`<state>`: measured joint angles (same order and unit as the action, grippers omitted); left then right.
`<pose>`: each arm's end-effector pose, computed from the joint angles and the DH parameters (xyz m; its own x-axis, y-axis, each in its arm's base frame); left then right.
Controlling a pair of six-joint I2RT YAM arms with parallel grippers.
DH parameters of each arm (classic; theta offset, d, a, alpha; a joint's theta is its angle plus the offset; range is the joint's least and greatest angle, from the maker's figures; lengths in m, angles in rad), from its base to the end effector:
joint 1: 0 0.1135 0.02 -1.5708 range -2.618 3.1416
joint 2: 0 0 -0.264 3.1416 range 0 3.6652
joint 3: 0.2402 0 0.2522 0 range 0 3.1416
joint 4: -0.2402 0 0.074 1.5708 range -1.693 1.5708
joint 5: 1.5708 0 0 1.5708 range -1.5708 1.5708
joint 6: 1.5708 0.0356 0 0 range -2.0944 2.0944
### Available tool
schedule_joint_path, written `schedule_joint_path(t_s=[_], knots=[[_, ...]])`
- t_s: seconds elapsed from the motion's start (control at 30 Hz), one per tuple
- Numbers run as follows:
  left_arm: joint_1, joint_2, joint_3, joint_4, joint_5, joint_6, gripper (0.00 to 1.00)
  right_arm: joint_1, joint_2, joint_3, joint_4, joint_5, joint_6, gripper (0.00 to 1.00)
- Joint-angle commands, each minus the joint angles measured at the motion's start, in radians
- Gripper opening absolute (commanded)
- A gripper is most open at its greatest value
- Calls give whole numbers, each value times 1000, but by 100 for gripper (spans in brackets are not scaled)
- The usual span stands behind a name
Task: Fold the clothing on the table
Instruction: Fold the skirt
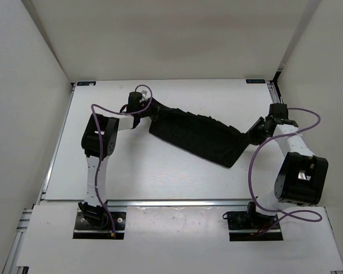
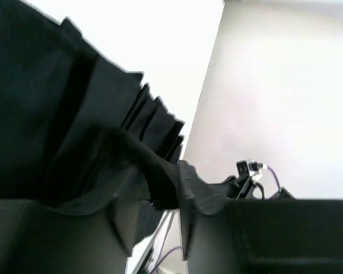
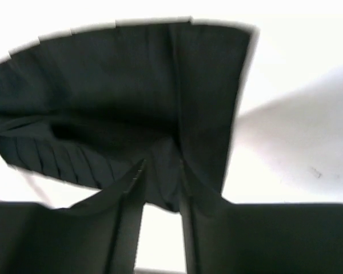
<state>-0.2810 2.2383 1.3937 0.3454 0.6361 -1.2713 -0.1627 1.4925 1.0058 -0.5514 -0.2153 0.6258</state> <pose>0.4563 -0.1537 0.1284 -0.8277 -0.5611 0.0127 -0.2258 0.3122 -0.9228 0.2965 -0.0410 0.2214 -0.6590 0.6881 -0.3038 0.5394 0.7138 0.4466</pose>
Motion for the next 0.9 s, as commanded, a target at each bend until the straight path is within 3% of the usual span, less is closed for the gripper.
schedule_joint_path(t_s=[0.0, 0.07, 0.23, 0.3, 0.33, 0.4, 0.47, 0.57, 0.87], knots=[[25, -20, 57, 125, -42, -88, 43, -11, -12, 74, 100, 126, 20, 36], [48, -38, 42, 174, -38, -120, 57, 3, -47, 79, 139, 142, 6, 37], [92, -104, 24, 211, -41, -126, 60, 126, -100, 129, 78, 179, -66, 36], [111, -149, -4, 216, -47, -119, 54, 160, -89, 131, 45, 125, -66, 35], [124, -158, -28, 218, -44, -108, 46, 185, -86, 126, 39, 96, -66, 35], [144, -206, -70, 198, -41, -77, 16, 221, -71, 117, 31, 83, -74, 35], [138, -233, -110, 129, -44, 4, 0, 255, -28, 109, 37, 77, -77, 33], [102, -238, -146, 23, -71, 120, 0, 252, 55, 135, 35, -14, -66, 29], [-7, -141, -134, -104, -153, 259, 0, 239, 291, 316, -129, -50, -142, 24]])
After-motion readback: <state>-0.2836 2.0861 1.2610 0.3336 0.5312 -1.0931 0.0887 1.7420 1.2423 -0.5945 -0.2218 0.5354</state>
